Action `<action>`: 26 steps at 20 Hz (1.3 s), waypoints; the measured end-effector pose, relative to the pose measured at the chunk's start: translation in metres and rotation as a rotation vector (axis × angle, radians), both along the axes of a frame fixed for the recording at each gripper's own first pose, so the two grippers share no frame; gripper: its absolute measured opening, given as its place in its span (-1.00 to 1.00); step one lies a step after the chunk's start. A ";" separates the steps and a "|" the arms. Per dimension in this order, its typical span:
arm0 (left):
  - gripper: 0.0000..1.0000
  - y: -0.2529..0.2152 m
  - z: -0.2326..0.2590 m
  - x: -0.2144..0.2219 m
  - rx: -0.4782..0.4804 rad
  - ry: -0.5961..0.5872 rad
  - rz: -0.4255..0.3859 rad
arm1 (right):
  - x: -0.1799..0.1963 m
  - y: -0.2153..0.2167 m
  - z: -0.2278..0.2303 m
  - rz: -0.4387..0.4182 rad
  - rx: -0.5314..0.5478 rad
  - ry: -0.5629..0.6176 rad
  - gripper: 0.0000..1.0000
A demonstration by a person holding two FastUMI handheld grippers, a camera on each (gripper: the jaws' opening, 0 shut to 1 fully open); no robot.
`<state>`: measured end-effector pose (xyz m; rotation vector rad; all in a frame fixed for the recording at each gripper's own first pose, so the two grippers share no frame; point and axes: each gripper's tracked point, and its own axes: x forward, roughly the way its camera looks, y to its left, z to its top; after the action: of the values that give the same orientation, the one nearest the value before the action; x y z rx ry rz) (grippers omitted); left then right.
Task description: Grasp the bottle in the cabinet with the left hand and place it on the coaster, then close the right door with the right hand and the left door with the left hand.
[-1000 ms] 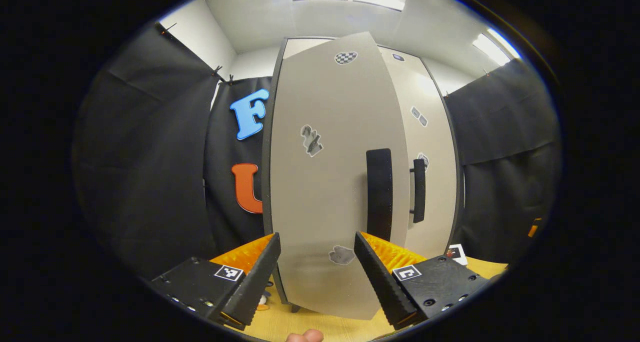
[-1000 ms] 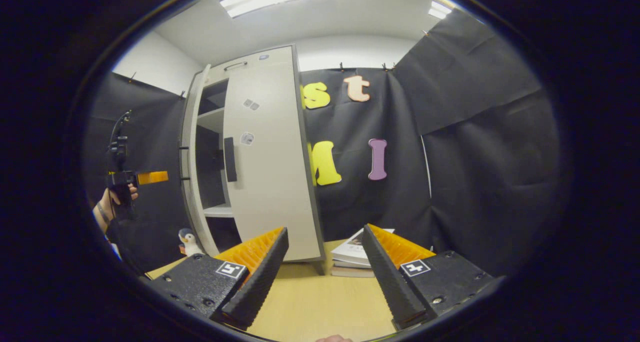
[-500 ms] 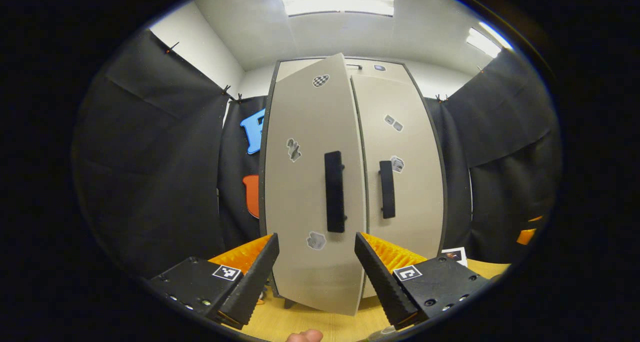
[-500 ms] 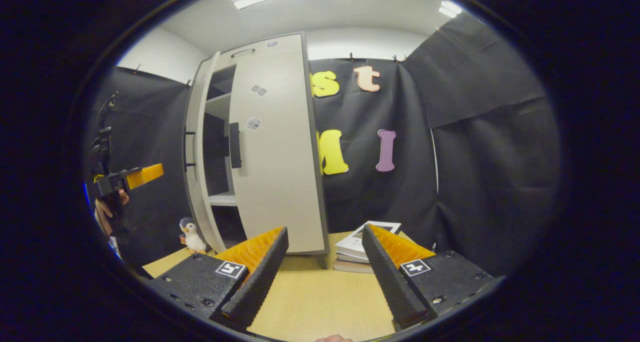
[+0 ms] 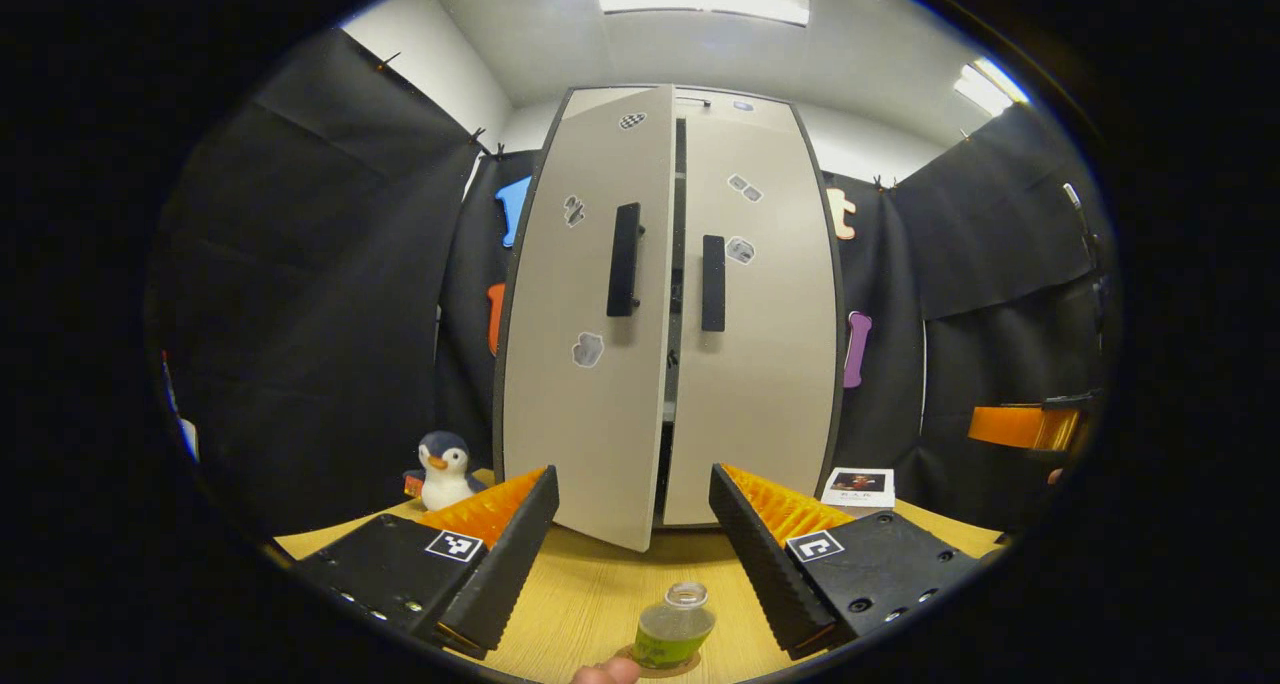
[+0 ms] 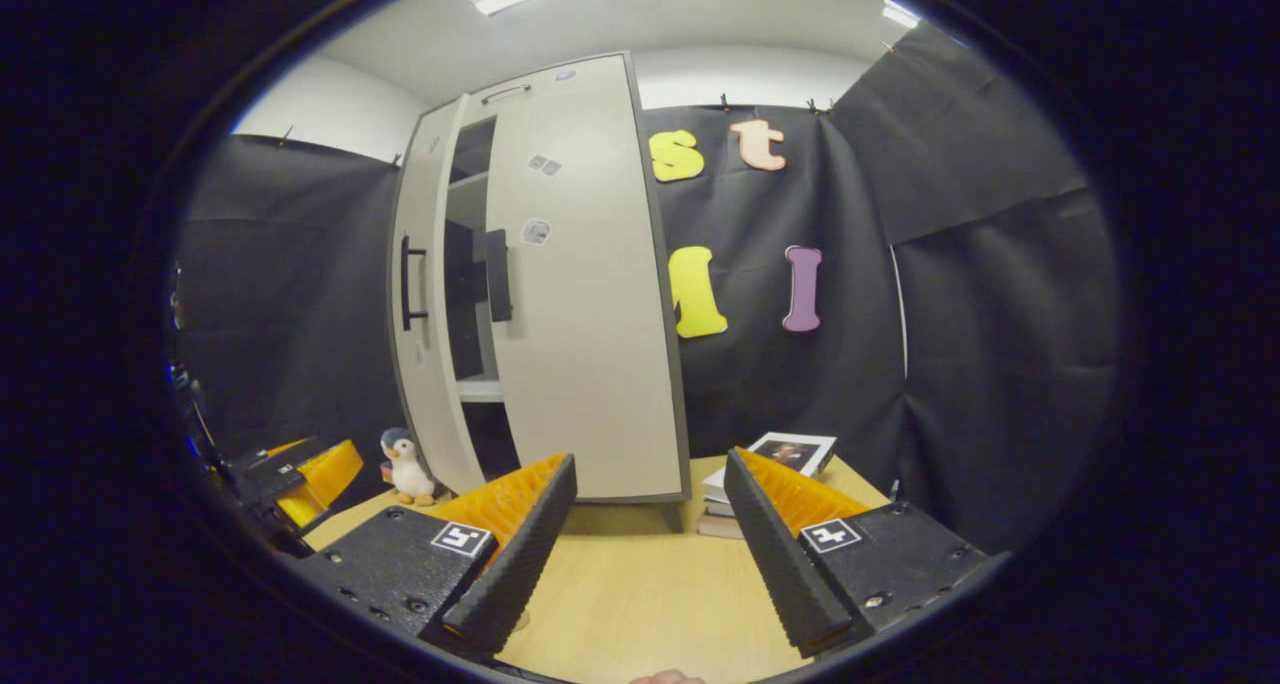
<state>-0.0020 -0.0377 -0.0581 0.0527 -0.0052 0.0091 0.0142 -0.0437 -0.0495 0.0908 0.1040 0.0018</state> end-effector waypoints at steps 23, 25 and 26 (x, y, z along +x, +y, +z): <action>0.89 0.012 0.013 0.004 0.028 -0.020 0.006 | 0.001 0.022 -0.005 -0.010 0.001 0.000 0.95; 0.89 0.011 0.009 0.004 0.024 -0.002 -0.004 | 0.002 0.023 -0.005 -0.009 0.005 0.003 0.96; 0.89 0.013 0.007 0.003 0.023 0.004 -0.002 | 0.002 0.023 -0.005 -0.009 0.003 0.001 0.96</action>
<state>0.0009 -0.0250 -0.0509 0.0762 -0.0019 0.0072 0.0165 -0.0207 -0.0541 0.0942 0.1049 -0.0072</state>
